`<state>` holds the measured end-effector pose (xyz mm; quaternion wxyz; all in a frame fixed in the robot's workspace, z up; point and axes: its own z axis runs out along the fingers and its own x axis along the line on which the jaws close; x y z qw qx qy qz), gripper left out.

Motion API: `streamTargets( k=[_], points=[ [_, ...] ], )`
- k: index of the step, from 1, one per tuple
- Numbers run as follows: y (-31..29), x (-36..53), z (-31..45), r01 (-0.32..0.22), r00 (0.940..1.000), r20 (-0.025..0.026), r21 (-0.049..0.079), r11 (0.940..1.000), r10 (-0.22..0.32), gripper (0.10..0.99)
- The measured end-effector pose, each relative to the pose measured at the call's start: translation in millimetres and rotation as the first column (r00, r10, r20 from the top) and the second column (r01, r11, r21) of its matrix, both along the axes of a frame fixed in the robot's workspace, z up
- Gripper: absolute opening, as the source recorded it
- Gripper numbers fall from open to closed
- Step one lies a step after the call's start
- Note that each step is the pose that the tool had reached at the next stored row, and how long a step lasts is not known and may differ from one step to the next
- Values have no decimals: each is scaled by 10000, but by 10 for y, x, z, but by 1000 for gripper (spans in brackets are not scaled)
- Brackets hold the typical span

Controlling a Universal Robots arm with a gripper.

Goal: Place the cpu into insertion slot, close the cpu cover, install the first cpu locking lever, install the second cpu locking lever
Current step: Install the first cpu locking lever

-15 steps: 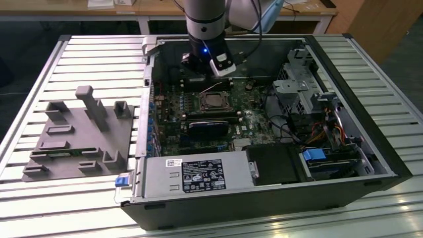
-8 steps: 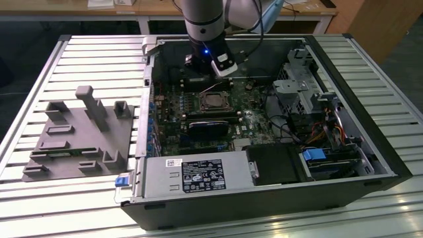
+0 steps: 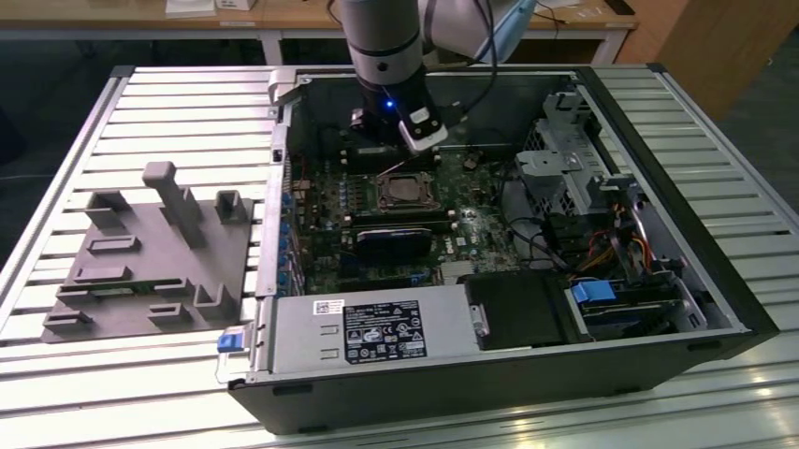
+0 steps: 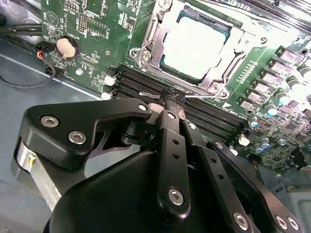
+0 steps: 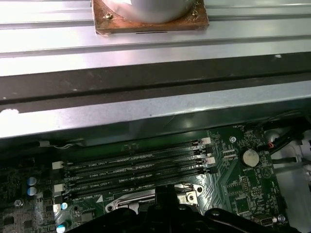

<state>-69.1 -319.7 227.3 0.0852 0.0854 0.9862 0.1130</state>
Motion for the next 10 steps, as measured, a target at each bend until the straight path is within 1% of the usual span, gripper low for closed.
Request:
streamTargets(
  k=[3, 10],
  points=[
    [9, 0, -27, 67, 10000, 11, 1, 10000, -67, 102],
    [65, 0, -73, 177, 9998, 22, 3, 9998, -177, 102]
  ],
)
